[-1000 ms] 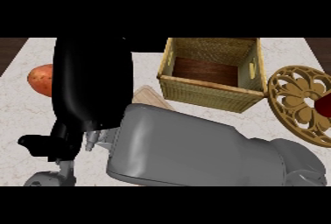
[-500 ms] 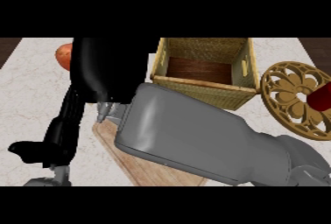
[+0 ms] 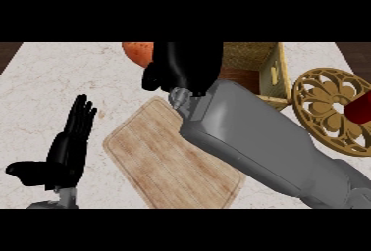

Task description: Pick the sweet potato from the cutting board and place it in the basket

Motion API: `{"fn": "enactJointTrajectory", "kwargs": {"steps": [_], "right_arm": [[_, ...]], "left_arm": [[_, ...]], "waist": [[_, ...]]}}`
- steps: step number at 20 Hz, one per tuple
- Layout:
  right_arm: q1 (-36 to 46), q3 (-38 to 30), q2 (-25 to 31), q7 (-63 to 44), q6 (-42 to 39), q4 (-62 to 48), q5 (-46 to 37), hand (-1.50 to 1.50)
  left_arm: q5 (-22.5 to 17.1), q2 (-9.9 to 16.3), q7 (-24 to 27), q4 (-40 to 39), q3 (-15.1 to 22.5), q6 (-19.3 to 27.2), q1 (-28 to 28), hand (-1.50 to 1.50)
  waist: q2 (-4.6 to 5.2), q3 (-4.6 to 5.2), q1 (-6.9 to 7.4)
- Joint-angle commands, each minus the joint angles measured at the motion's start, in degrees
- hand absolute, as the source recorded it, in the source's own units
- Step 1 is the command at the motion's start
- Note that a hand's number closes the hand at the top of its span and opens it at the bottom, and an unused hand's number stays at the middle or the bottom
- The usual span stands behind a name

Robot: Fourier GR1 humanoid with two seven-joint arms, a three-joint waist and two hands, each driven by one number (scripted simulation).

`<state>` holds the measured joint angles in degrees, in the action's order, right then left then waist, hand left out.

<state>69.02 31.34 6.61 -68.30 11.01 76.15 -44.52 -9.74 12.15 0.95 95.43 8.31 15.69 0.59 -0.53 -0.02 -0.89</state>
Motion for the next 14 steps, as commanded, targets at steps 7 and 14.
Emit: {"fn": "enactJointTrajectory", "kwargs": {"steps": [7, 14], "right_arm": [[-11.8, -2.4, 2.4, -3.1, -7.2, 4.6, -2.7, 1.5], [-17.6, -6.7, 3.9, 3.8, -7.2, 4.3, -4.7, 1.5]], "left_arm": [[0.2, -0.4, 0.5, 2.1, 0.0, -1.2, -2.1, 0.0], [0.6, -0.7, 0.5, 2.5, -0.2, -2.5, -3.2, 0.0]], "waist": [[0.31, 0.03, 0.86], [0.43, 0.03, 1.15]]}}
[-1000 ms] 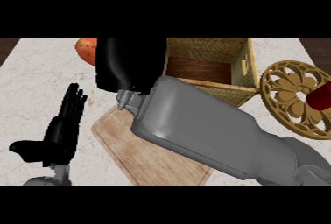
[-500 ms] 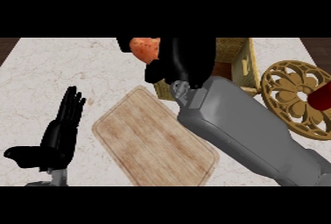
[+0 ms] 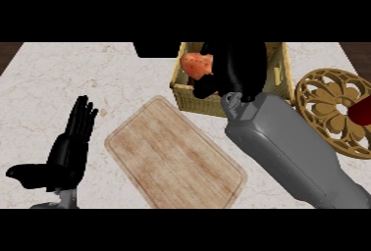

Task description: Pick the sweet potato from the cutting board and place it in the basket

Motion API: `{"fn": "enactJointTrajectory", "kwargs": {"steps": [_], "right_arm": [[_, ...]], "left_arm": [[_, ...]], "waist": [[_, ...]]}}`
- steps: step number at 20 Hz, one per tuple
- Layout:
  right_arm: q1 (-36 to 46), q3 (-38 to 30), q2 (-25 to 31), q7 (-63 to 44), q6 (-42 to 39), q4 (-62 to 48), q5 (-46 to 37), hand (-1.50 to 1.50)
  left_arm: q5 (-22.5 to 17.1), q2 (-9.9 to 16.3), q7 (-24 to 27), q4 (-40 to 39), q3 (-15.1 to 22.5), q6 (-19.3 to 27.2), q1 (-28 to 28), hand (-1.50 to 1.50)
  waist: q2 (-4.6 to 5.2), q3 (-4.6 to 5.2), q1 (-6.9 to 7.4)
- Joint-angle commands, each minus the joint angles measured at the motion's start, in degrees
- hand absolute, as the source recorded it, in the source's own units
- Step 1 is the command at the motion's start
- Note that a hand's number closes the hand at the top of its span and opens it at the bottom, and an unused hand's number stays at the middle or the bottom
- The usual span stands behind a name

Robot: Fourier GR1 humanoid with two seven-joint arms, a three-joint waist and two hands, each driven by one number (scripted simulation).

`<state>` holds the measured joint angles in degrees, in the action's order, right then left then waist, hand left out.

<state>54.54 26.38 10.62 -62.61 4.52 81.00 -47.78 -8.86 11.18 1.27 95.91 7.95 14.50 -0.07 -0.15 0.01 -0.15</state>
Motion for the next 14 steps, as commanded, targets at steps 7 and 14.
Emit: {"fn": "enactJointTrajectory", "kwargs": {"steps": [7, 14], "right_arm": [[-10.8, -4.6, -2.9, 2.5, 2.0, 2.0, -5.7, 1.5], [-9.2, -11.7, -4.1, 1.4, 0.4, 2.1, -7.6, 1.5]], "left_arm": [[0.1, -0.5, -2.0, 2.0, -1.1, -1.8, -0.1, 0.0], [2.3, -2.1, -3.4, 0.2, -1.3, -0.7, 2.4, 0.0]], "waist": [[0.08, -0.01, 0.3], [0.14, 0.0, 0.31]]}}
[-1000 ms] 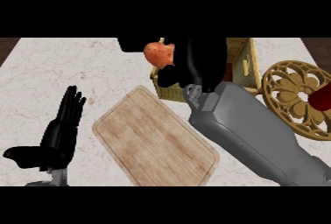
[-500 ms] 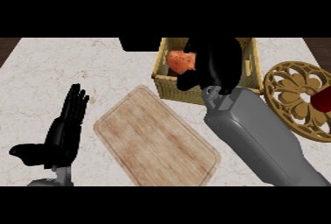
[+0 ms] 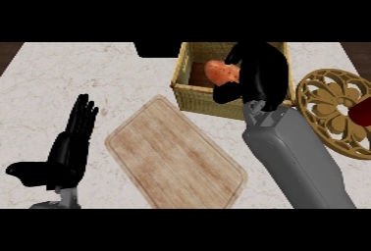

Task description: Pick the sweet potato from the cutting board and place it in the basket

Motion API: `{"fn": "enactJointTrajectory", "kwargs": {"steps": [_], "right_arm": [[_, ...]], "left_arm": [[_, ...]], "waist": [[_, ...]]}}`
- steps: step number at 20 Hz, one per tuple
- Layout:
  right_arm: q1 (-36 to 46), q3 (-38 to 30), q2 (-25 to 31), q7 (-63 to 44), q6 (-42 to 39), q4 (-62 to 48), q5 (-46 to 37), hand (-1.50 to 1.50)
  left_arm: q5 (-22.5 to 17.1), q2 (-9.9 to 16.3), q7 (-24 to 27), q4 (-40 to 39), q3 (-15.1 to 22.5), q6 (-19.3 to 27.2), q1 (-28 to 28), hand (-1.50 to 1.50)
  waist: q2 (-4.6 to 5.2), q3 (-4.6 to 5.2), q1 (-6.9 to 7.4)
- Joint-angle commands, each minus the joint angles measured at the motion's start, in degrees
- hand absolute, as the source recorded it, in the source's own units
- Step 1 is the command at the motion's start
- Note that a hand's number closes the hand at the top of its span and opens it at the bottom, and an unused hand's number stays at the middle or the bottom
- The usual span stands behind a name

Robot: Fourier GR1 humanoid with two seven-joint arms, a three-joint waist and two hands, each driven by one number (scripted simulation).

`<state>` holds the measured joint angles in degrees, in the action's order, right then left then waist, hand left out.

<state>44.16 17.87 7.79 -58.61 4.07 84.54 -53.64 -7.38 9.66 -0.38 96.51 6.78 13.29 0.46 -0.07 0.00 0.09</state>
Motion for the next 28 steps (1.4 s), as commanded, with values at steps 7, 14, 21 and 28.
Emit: {"fn": "enactJointTrajectory", "kwargs": {"steps": [7, 14, 21, 28], "right_arm": [[-3.3, -5.7, -1.7, 8.2, 2.8, -7.8, -1.3, -1.5], [-2.9, -8.8, -3.2, 13.5, 9.5, -6.1, -2.3, -1.5], [-6.8, -8.0, -2.0, 9.0, 10.7, 7.4, -9.2, -1.5], [-4.1, -14.5, 1.4, 2.8, 3.6, 15.9, -10.3, -1.5]], "left_arm": [[0.3, -0.2, -1.6, -0.3, -2.9, -1.5, 2.6, 0.0], [1.1, -2.5, 2.1, -4.4, -2.5, -2.7, 2.8, 0.0], [1.7, -1.5, 0.5, 2.0, -1.9, -3.5, -3.1, 0.0], [2.1, -2.0, -3.4, 2.2, -2.4, -2.7, 0.7, 0.0]], "waist": [[0.12, 0.0, 0.21], [0.18, 0.01, 0.23], [-0.09, 0.01, -0.04], [-0.15, -0.01, -0.09]]}}
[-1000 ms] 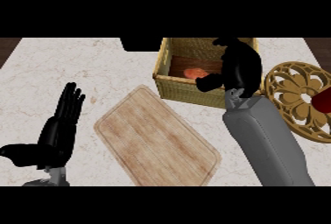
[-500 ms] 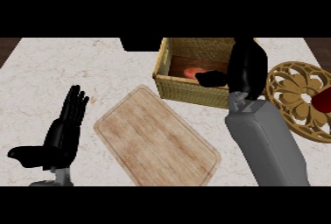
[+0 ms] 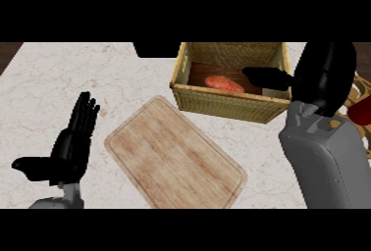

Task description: Pick the sweet potato from the cutting board and place it in the basket

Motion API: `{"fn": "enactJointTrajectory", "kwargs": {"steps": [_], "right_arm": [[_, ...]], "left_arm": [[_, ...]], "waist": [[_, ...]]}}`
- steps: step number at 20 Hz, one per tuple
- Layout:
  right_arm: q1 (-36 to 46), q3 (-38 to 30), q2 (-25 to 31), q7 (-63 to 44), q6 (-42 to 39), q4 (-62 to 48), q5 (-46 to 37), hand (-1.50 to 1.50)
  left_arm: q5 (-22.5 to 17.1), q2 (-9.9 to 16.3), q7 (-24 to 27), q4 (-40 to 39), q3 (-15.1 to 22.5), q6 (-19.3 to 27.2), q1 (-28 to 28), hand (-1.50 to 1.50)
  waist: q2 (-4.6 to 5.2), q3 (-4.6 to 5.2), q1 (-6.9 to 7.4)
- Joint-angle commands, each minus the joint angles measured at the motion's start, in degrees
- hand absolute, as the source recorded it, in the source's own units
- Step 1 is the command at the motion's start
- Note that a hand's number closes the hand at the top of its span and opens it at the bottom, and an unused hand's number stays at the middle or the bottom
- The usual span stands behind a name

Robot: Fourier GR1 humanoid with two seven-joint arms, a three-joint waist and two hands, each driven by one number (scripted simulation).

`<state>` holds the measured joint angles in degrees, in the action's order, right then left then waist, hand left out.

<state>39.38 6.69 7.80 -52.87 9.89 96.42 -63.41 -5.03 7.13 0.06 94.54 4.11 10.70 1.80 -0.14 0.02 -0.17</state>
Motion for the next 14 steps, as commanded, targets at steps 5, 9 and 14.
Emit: {"fn": "enactJointTrajectory", "kwargs": {"steps": [5, 9, 14], "right_arm": [[-2.5, -11.3, 4.7, -2.6, -4.2, 14.6, 6.7, -1.5], [-9.5, -14.8, 8.6, -1.4, -10.3, 25.3, 13.5, -1.5], [-11.1, -22.7, 11.4, 0.8, -13.9, 30.7, 27.3, -1.5]], "left_arm": [[0.4, 0.4, 0.2, 0.7, -1.2, 0.0, -0.8, 0.0], [2.2, -1.5, -1.9, 4.2, 1.6, 1.2, -2.2, 0.0], [-1.4, 1.7, 0.7, 0.5, -2.7, -3.7, -2.3, 0.0]], "waist": [[-0.04, -0.03, -0.17], [-0.1, -0.03, -0.28], [-0.03, -0.02, -0.3]]}}
